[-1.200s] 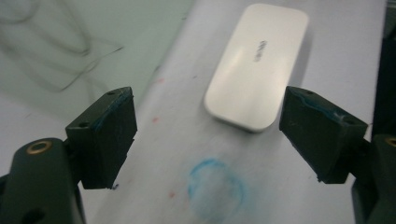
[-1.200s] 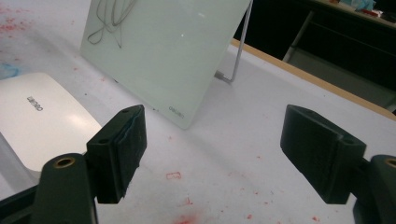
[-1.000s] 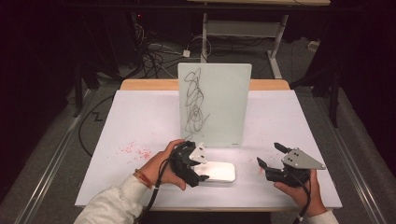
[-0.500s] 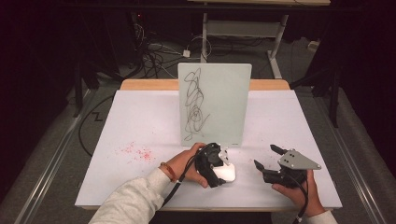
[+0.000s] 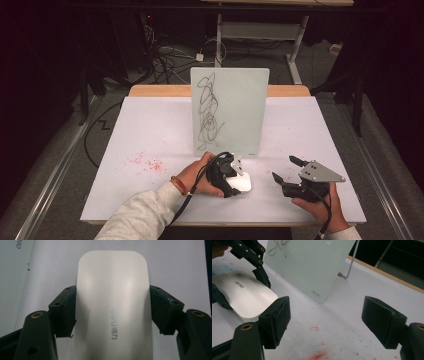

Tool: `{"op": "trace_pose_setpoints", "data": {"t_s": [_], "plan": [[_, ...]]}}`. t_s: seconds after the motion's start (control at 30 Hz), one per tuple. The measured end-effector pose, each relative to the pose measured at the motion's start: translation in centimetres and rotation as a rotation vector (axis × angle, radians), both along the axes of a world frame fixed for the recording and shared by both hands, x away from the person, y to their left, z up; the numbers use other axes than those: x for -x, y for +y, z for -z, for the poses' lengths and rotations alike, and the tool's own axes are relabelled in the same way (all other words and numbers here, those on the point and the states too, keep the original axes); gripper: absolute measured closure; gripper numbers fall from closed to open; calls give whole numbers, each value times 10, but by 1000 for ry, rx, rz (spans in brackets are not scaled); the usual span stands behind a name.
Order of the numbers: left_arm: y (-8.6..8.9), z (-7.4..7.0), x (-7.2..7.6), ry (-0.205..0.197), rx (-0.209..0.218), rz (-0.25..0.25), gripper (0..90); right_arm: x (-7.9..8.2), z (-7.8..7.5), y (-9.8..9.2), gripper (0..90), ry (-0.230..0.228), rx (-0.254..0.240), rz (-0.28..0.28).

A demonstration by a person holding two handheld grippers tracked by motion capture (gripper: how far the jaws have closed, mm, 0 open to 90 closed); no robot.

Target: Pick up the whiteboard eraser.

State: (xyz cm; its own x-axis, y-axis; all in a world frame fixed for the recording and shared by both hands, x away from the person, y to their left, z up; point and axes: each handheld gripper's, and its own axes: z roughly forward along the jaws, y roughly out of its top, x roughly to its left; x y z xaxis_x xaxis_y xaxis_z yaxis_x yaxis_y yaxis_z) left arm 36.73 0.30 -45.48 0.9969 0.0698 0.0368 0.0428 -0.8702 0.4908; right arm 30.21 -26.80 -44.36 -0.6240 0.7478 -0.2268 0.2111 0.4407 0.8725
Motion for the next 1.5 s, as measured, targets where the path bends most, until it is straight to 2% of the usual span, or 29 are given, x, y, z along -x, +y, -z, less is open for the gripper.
{"op": "trace_pose_setpoints", "data": {"t_s": [0.03,0.07,0.1,0.23,0.27,0.33,0.5,0.63,0.67,0.83,0.87,0.9,1.03,1.07,1.1,1.2,1.23,1.27,1.37,1.5], "plan": [[2,-1,1,-17,0,-1,288,0,0,0,240,-1,-1,1],[2,-1,1,-17,0,-1,288,0,-1,0,240,-3,-3,2],[6,-5,4,-46,9,-12,289,0,-1,0,241,-6,-3,4],[18,-14,6,-96,47,-42,289,1,-3,0,242,-20,-10,3],[18,-14,6,-96,47,-42,289,1,-3,0,243,-23,-6,6],[28,-22,7,-138,81,-78,289,1,-3,-1,243,-25,-7,7],[46,-36,10,-190,167,-148,289,2,-5,0,246,-40,-10,18],[62,-44,12,-202,256,-199,289,1,-5,2,248,-43,-4,14],[62,-44,12,-202,256,-199,290,1,-5,2,248,-43,-2,14],[87,-55,18,-268,312,-284,290,-1,-5,4,248,-44,-1,11],[87,-55,18,-268,312,-284,290,-2,-5,4,248,-45,-1,13],[97,-58,21,-288,335,-316,290,-3,-5,5,248,-48,3,12],[120,-60,28,-321,360,-384,290,-7,-5,8,249,-53,4,9],[120,-60,28,-321,360,-384,290,-7,-5,8,249,-53,4,9],[132,-59,33,-341,365,-419,290,-10,-5,10,249,-49,8,-2],[148,-58,38,-345,378,-455,290,-12,-4,14,249,-48,14,-14],[148,-58,38,-345,378,-455,290,-13,-4,15,249,-50,12,-15],[156,-57,41,-353,385,-482,290,-14,-4,16,249,-52,13,-17],[165,-55,43,-372,387,-516,290,-16,-4,18,249,-57,16,-19],[171,-52,45,-366,377,-547,290,-19,-5,21,252,-58,27,-21]]}}
